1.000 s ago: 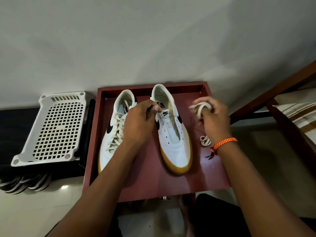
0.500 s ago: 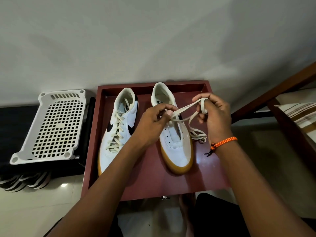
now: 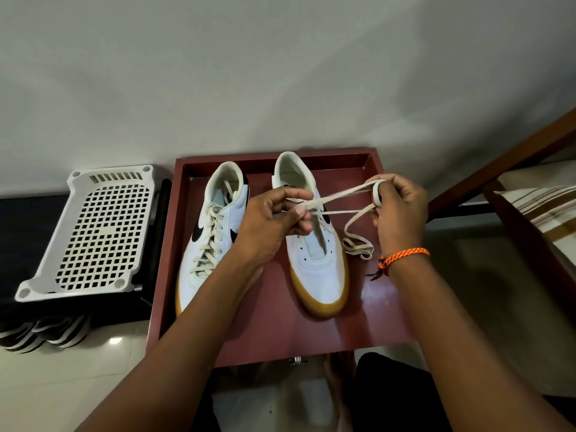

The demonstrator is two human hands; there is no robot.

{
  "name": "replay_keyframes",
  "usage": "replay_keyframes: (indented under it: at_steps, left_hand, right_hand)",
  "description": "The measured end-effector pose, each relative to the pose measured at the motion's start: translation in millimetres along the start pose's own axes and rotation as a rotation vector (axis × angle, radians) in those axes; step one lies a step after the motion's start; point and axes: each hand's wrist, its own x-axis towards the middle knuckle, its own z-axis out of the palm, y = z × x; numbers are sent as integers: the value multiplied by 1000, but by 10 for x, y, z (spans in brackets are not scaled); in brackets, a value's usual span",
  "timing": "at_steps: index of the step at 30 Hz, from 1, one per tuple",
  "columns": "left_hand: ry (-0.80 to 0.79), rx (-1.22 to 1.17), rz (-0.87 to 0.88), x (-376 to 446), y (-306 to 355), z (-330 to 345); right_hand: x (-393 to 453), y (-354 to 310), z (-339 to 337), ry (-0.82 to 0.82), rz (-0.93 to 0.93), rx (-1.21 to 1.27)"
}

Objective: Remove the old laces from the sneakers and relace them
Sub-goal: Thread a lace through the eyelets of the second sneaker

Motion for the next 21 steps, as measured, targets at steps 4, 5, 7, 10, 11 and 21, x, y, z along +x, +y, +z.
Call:
replay_keyframes:
  at_steps: [4, 5, 7, 10, 11, 21]
  left_hand:
    - [49, -95, -49, -1, 19, 2]
    - [55, -99, -58, 0, 21, 11]
    - [38, -94, -85, 10, 13, 32]
    - [-23, -54, -142, 17, -3, 75]
    - [-45, -39, -141, 15, 1, 85]
    - [60, 61, -13, -5, -22, 85]
  right_hand:
    - [1, -15, -6, 11, -54, -81]
    - [-9, -20, -5, 12, -71, -100]
    - [-34, -26, 2, 12, -101, -132]
    - [-56, -36, 5, -2, -114, -152]
    - [-53, -36, 5, -2, -107, -157]
    - [-39, 0, 12, -17, -94, -181]
